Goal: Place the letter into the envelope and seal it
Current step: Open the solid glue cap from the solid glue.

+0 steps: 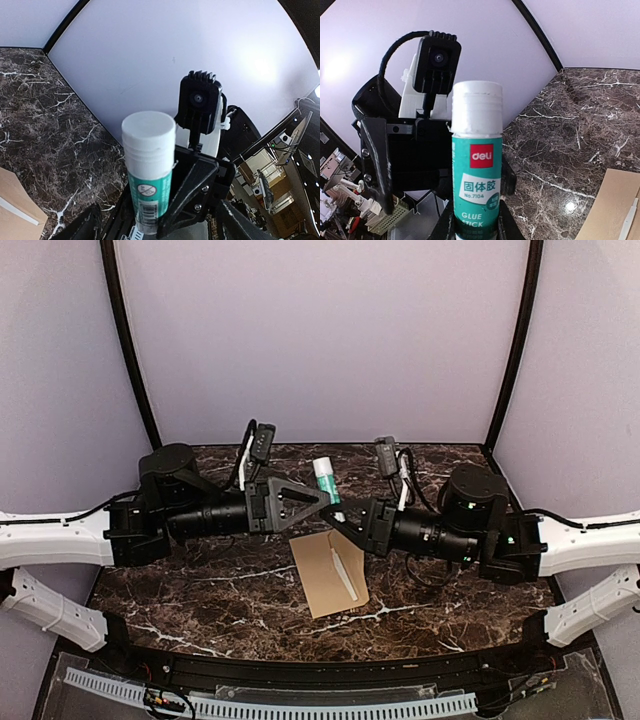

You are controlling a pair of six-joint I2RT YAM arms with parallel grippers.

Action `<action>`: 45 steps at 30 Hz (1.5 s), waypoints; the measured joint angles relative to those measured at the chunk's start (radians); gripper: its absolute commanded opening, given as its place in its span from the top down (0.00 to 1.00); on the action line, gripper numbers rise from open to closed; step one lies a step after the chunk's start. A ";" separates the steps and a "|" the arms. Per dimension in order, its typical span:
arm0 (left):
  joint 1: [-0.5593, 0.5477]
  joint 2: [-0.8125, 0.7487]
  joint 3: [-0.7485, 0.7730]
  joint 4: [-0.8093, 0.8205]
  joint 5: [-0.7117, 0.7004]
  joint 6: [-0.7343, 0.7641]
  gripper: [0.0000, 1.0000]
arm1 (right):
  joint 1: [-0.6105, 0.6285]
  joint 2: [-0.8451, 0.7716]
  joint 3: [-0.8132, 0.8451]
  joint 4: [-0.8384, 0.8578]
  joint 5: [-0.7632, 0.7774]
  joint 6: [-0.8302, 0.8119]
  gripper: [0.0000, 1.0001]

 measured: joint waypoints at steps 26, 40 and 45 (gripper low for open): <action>-0.026 0.085 0.015 0.153 -0.080 -0.040 0.45 | 0.000 -0.023 -0.034 0.011 -0.019 0.003 1.00; -0.026 0.140 0.021 0.176 -0.059 -0.064 0.86 | 0.000 -0.038 -0.043 -0.004 -0.004 0.014 0.99; -0.026 0.145 0.021 0.178 -0.055 -0.060 0.97 | 0.000 -0.049 -0.050 -0.010 0.005 0.026 0.67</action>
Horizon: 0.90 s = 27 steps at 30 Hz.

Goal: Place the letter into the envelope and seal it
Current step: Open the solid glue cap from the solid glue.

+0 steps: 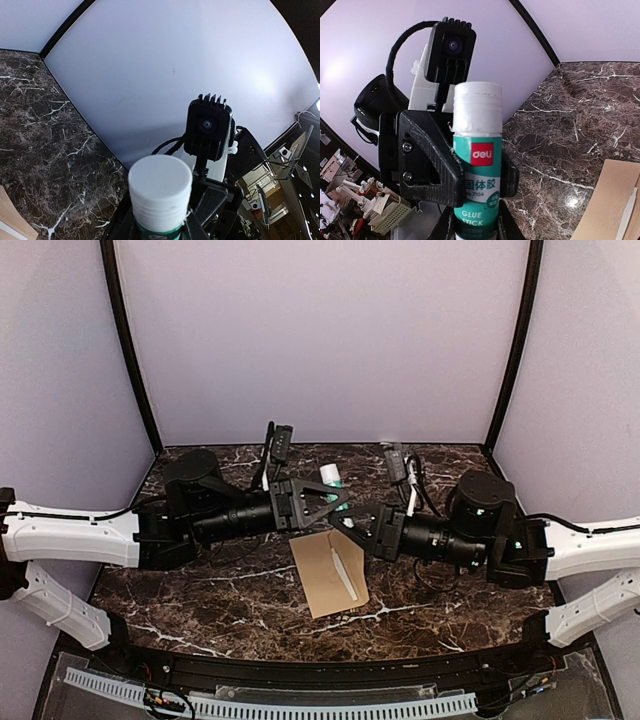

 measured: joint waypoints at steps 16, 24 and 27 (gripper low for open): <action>0.040 -0.134 0.006 -0.254 -0.031 0.115 1.00 | 0.000 -0.141 0.016 -0.254 0.098 -0.004 0.24; 0.044 -0.067 0.065 -0.462 0.127 0.294 1.00 | -0.108 -0.031 0.184 -0.431 -0.002 0.023 0.27; 0.039 -0.050 0.065 -0.507 0.176 0.335 1.00 | -0.121 0.012 0.206 -0.456 -0.063 0.029 0.31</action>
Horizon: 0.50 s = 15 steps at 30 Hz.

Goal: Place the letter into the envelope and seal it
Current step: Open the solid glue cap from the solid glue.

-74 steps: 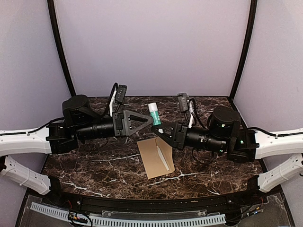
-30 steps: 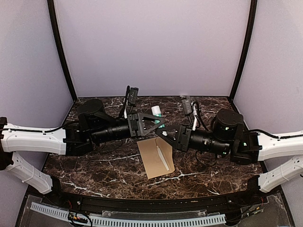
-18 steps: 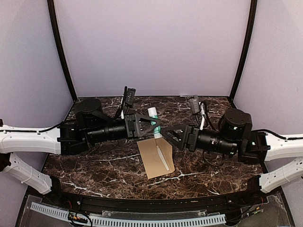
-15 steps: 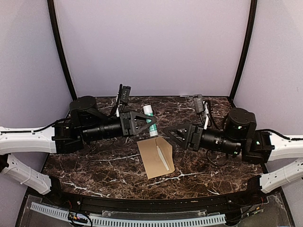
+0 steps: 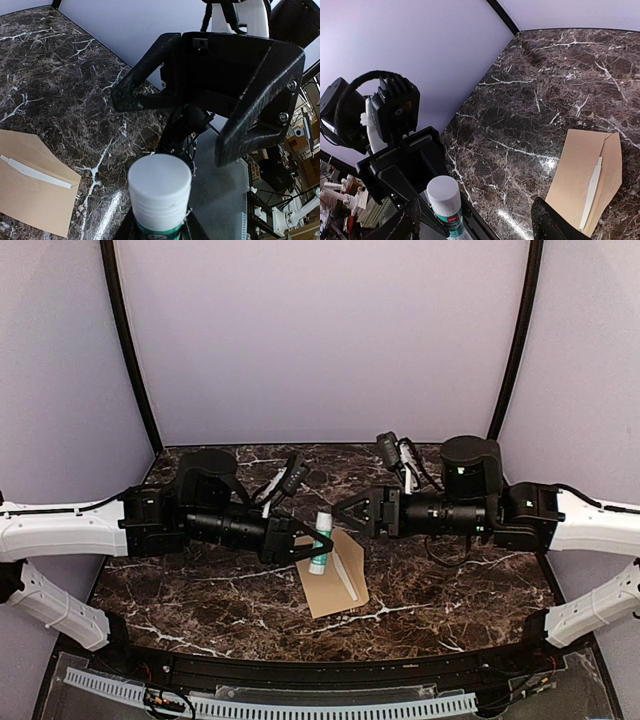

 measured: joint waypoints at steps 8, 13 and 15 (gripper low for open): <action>-0.013 0.032 0.001 -0.016 0.059 0.038 1.00 | 0.000 0.080 0.006 0.006 -0.150 0.018 0.46; -0.020 0.060 0.017 -0.022 0.068 0.046 1.00 | 0.000 0.094 0.005 0.023 -0.193 0.039 0.58; -0.021 0.061 0.017 -0.023 0.069 0.048 1.00 | 0.000 0.094 0.005 0.038 -0.201 0.043 0.62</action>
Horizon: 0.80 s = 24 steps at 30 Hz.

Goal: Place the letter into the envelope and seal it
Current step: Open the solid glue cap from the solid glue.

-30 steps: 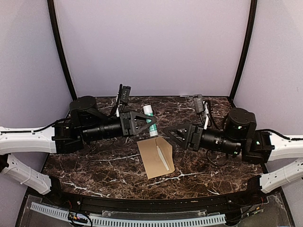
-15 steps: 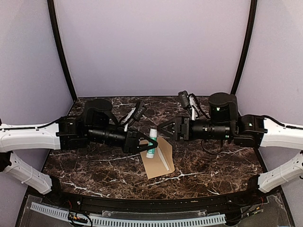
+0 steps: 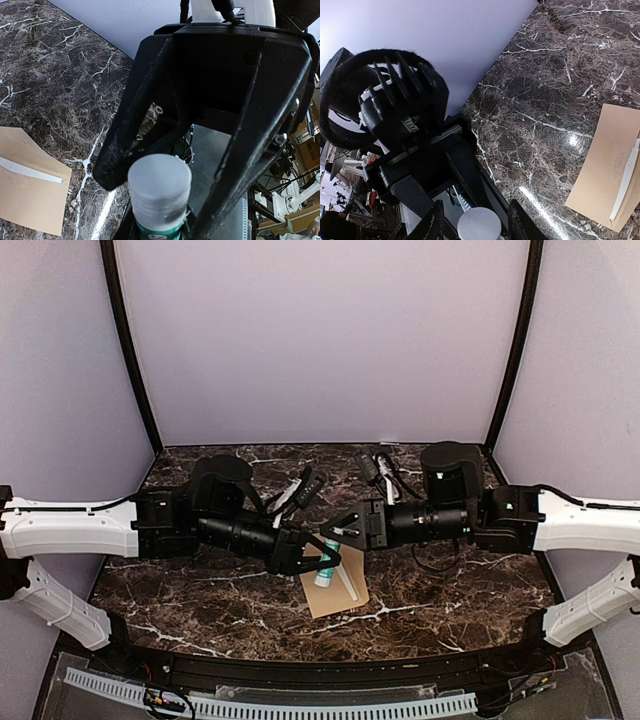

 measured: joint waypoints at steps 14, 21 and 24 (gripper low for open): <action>-0.005 0.002 0.004 -0.008 0.004 0.003 1.00 | -0.002 -0.002 -0.009 0.024 -0.014 0.017 0.82; -0.009 0.002 0.004 -0.017 -0.003 0.004 1.00 | -0.002 -0.002 -0.009 0.015 -0.005 0.013 0.83; -0.014 0.003 0.004 -0.025 -0.006 0.007 1.00 | -0.002 -0.002 -0.009 0.003 0.006 0.010 0.83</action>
